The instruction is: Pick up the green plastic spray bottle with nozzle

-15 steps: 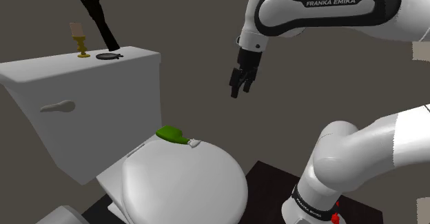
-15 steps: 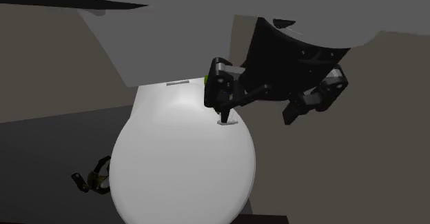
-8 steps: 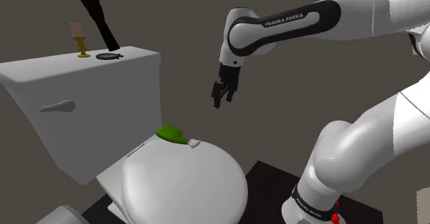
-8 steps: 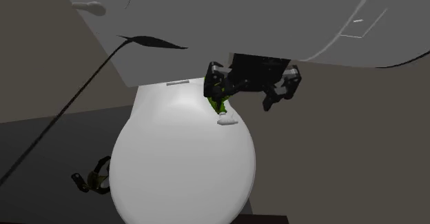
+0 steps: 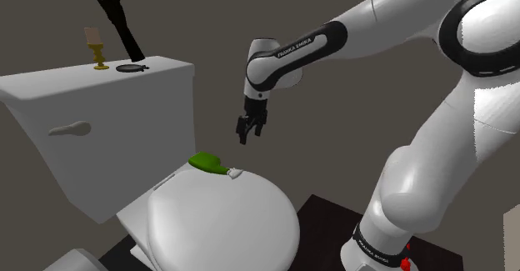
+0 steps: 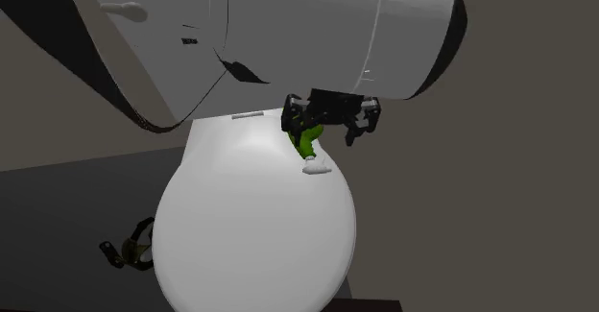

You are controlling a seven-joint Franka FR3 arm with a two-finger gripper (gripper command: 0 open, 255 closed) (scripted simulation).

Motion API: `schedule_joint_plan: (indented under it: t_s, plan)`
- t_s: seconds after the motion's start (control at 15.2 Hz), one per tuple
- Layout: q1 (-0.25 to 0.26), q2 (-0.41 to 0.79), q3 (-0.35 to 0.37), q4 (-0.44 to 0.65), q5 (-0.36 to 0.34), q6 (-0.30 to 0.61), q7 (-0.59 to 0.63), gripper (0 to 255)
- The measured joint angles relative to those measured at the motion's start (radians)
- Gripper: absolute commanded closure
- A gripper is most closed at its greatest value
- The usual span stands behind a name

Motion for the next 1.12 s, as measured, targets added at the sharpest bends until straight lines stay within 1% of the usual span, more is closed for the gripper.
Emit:
schedule_joint_plan:
  t_s: [0.26, 0.59, 0.99, 1.12]
  plan:
    - [0.014, 0.167, 0.006, 0.083, 0.028, 0.072, -0.022, 0]
    - [0.018, 0.366, 0.014, 0.194, 0.063, 0.144, -0.061, 0]
    - [0.015, 0.603, 0.031, 0.386, 0.088, 0.171, -0.091, 0]
    - [0.016, 0.637, 0.035, 0.402, 0.092, 0.188, -0.094, 0]
